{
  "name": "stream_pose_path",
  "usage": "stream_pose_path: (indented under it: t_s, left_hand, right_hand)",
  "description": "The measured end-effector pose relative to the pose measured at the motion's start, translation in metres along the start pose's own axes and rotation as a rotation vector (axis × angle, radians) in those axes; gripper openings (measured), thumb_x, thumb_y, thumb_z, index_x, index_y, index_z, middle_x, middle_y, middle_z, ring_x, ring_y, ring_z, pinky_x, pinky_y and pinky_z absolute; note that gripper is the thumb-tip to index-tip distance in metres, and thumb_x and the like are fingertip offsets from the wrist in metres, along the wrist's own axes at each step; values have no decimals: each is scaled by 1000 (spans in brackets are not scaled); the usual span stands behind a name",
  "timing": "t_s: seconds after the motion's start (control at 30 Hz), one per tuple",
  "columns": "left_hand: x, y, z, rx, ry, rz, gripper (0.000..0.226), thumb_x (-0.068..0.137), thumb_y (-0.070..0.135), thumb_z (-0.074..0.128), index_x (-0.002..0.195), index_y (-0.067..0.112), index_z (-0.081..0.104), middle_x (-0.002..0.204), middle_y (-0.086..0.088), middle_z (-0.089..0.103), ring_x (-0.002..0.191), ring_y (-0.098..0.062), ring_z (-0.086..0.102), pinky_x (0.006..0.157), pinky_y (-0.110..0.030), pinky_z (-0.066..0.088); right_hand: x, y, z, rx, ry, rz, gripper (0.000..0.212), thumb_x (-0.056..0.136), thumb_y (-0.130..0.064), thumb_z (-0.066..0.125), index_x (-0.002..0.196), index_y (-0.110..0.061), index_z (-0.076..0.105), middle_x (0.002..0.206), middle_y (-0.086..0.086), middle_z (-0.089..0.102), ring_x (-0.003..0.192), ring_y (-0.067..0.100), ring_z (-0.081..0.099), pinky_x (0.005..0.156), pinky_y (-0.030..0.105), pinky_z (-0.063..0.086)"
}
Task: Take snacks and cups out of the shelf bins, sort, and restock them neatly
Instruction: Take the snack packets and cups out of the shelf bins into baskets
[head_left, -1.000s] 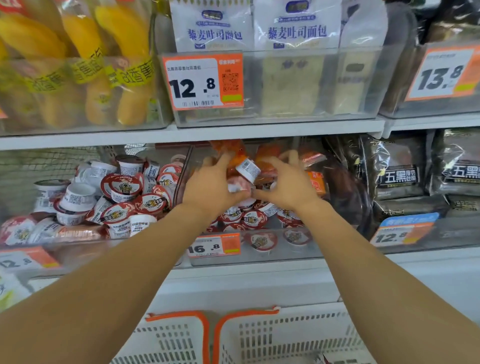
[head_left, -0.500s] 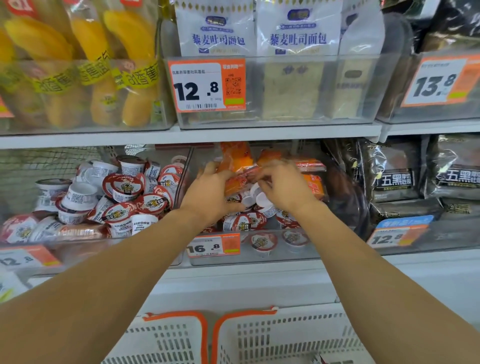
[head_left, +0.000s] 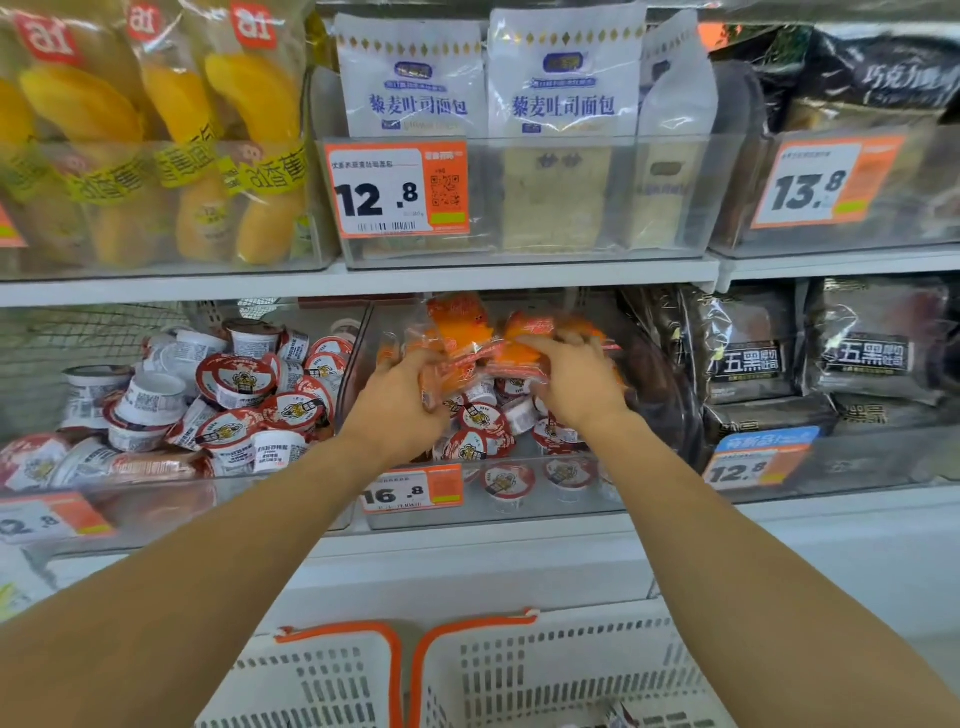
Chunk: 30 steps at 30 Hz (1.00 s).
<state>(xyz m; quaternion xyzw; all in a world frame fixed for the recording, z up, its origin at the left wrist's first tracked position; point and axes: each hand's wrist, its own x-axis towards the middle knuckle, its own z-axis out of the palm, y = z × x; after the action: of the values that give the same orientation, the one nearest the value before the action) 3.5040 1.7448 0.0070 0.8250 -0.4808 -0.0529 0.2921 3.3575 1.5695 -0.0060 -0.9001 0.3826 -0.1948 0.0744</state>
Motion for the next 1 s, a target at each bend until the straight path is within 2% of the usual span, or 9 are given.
stream_pose_path:
  t_s: [0.2, 0.33, 0.5, 0.6, 0.67, 0.77, 0.83, 0.9, 1.0]
  left_hand:
    - [-10, 8, 1, -63, 31, 26, 57, 87, 9, 66, 137, 32, 50, 143, -10, 38, 99, -22, 55, 100, -28, 46]
    - [-20, 19, 2, -133, 63, 60, 51, 90, 10, 63, 134, 32, 51, 137, -10, 40, 89, -23, 62, 93, -31, 54]
    - [-41, 32, 3, -218, 115, 111, 48, 88, 14, 64, 129, 36, 52, 135, -7, 47, 94, -17, 61, 82, -22, 50]
    - [-60, 44, -3, -300, 181, 125, 46, 88, 14, 65, 126, 38, 54, 126, -3, 50, 85, -2, 59, 68, -5, 44]
    - [-77, 54, -10, -368, 218, 169, 45, 88, 14, 66, 122, 43, 54, 122, 4, 52, 91, 9, 53, 68, 1, 39]
    - [-109, 61, -22, -523, 207, 217, 56, 88, 10, 66, 127, 47, 50, 116, 23, 59, 85, 0, 62, 67, -6, 47]
    - [-130, 56, -22, -656, 145, 206, 74, 88, 9, 68, 142, 50, 37, 118, 31, 59, 91, 4, 65, 71, -12, 52]
    - [-147, 50, -14, -739, 12, 159, 86, 88, 1, 68, 143, 52, 28, 123, 19, 59, 90, 11, 64, 71, -13, 53]
    - [-161, 40, 20, -568, -269, 63, 69, 89, 3, 67, 135, 41, 32, 121, 10, 55, 75, 14, 62, 60, -11, 49]
  right_hand:
    - [-17, 9, -35, 87, 23, -171, 58, 87, -15, 76, 138, -38, 58, 127, 7, 67, 110, 29, 65, 100, 41, 51]
    - [-35, 10, -71, 144, 5, -245, 53, 87, -17, 75, 135, -37, 62, 126, -2, 70, 109, 17, 67, 102, 30, 50]
    - [-63, 18, -104, 249, -27, -307, 48, 86, -13, 78, 127, -37, 67, 118, -7, 73, 101, -1, 65, 93, 13, 47]
    - [-86, 20, -124, 315, -6, -320, 51, 84, -6, 76, 120, -40, 68, 109, -13, 71, 90, -16, 60, 82, 2, 43]
    - [-102, 21, -142, 358, 36, -334, 52, 81, -2, 77, 116, -40, 69, 105, -16, 71, 93, -11, 62, 84, 8, 47]
    - [-126, 23, -173, 464, 47, -324, 59, 77, 3, 81, 110, -45, 69, 100, -27, 72, 93, -4, 67, 82, 14, 52]
    - [-144, 26, -188, 585, -52, -323, 51, 75, -4, 84, 111, -38, 71, 100, -24, 74, 91, -1, 70, 82, 18, 55]
    - [-159, 36, -188, 637, -254, -263, 47, 74, -14, 82, 116, -32, 73, 105, -10, 76, 96, 16, 73, 84, 34, 60]
    - [-175, 54, -149, 595, -654, -41, 39, 79, -16, 83, 114, -28, 75, 103, 9, 76, 89, 24, 70, 71, 39, 56]
